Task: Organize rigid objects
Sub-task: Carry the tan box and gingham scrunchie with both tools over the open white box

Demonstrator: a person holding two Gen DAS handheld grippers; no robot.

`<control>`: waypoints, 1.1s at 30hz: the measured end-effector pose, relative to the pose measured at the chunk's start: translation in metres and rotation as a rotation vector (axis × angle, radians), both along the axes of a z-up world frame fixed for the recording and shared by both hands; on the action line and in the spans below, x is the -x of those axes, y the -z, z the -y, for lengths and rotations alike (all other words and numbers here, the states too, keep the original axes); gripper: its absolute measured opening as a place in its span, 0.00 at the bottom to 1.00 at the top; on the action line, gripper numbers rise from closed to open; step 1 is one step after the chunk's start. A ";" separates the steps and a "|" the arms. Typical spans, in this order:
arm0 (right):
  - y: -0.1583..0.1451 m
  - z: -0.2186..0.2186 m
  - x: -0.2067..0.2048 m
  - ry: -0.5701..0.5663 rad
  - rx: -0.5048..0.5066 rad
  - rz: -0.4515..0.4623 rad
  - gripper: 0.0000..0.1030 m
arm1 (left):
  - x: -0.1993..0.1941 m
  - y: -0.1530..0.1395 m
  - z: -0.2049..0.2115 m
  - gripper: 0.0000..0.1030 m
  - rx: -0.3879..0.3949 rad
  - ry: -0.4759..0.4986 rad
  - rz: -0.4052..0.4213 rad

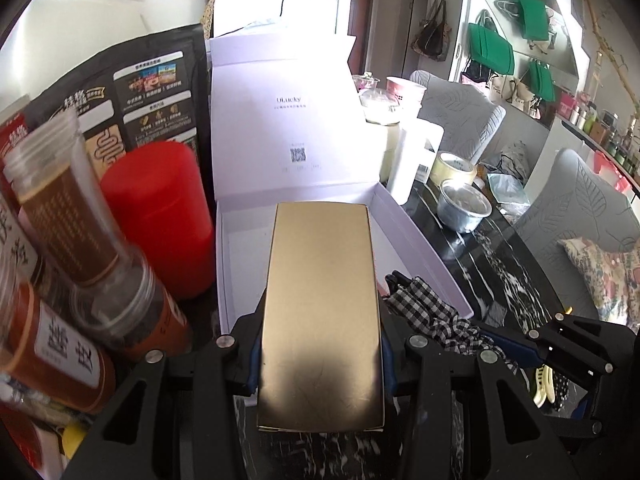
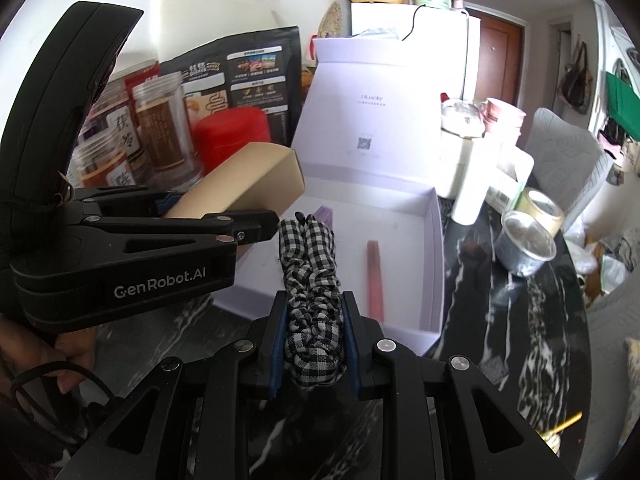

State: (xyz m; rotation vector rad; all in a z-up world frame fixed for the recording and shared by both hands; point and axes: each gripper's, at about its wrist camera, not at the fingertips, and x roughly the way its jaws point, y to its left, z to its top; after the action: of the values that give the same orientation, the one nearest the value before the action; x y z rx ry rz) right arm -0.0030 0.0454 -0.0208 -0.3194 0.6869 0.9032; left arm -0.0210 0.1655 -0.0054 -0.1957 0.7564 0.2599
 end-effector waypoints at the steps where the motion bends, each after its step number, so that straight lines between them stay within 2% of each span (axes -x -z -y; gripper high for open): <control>1: -0.001 -0.001 -0.004 -0.004 -0.004 -0.002 0.24 | -0.002 -0.001 -0.001 0.42 0.000 -0.003 -0.001; 13: -0.010 -0.017 -0.044 -0.013 0.005 0.023 0.24 | -0.040 0.000 -0.016 0.42 -0.023 -0.033 -0.020; 33: 0.010 -0.049 -0.107 0.016 0.007 -0.041 0.24 | -0.104 0.024 -0.056 0.42 0.023 -0.084 -0.074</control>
State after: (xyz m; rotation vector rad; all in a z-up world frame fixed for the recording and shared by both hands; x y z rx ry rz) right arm 0.1040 0.0940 -0.0306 -0.3018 0.7292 0.8948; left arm 0.0832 0.2215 -0.0294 -0.2410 0.8258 0.3402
